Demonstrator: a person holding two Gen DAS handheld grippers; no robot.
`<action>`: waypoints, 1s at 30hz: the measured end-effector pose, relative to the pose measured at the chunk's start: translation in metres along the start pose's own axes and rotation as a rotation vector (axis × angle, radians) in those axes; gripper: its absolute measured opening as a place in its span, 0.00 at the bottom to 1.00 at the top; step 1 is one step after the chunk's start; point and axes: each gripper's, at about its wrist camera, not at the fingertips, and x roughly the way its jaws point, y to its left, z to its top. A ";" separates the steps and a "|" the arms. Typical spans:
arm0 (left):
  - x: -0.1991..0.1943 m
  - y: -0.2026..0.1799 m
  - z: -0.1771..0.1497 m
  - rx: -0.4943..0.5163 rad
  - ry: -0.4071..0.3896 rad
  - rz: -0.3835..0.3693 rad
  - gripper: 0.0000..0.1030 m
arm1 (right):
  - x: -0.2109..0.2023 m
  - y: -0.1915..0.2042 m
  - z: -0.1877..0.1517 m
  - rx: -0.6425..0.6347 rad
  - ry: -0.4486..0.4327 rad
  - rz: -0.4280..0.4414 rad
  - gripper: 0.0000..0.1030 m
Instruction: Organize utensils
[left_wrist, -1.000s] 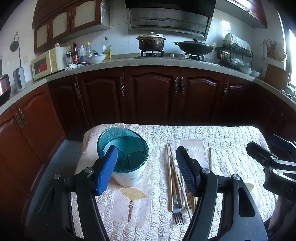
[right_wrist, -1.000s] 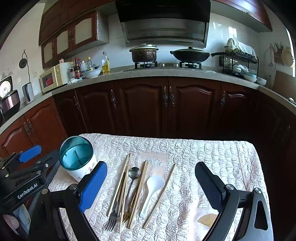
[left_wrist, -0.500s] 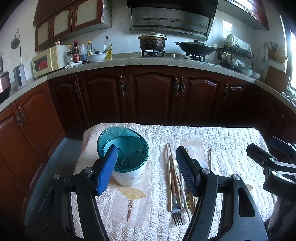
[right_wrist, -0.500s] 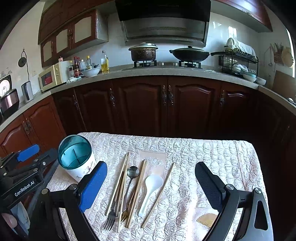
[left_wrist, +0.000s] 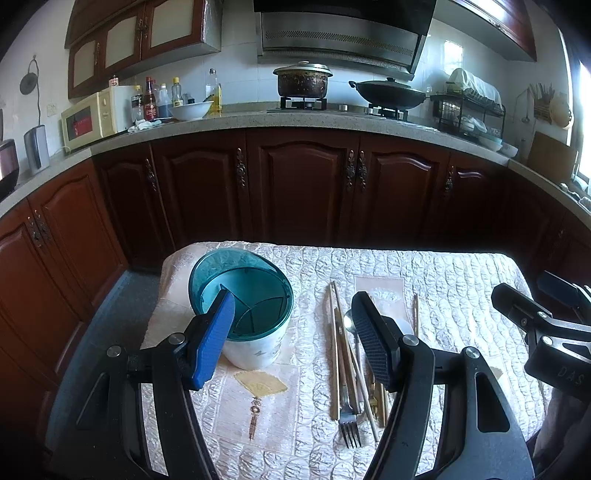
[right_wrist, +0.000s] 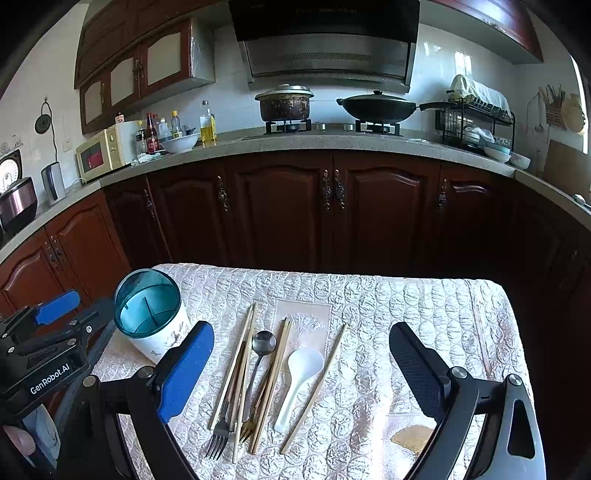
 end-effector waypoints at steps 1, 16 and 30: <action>0.000 0.000 0.000 0.001 0.001 0.000 0.64 | 0.001 -0.001 0.001 0.001 0.001 0.000 0.92; 0.003 0.001 -0.004 -0.005 0.013 -0.003 0.64 | 0.003 -0.003 -0.003 0.004 0.010 -0.007 0.92; 0.008 0.004 -0.006 -0.023 0.033 -0.008 0.64 | 0.008 -0.004 -0.004 0.005 0.028 -0.010 0.92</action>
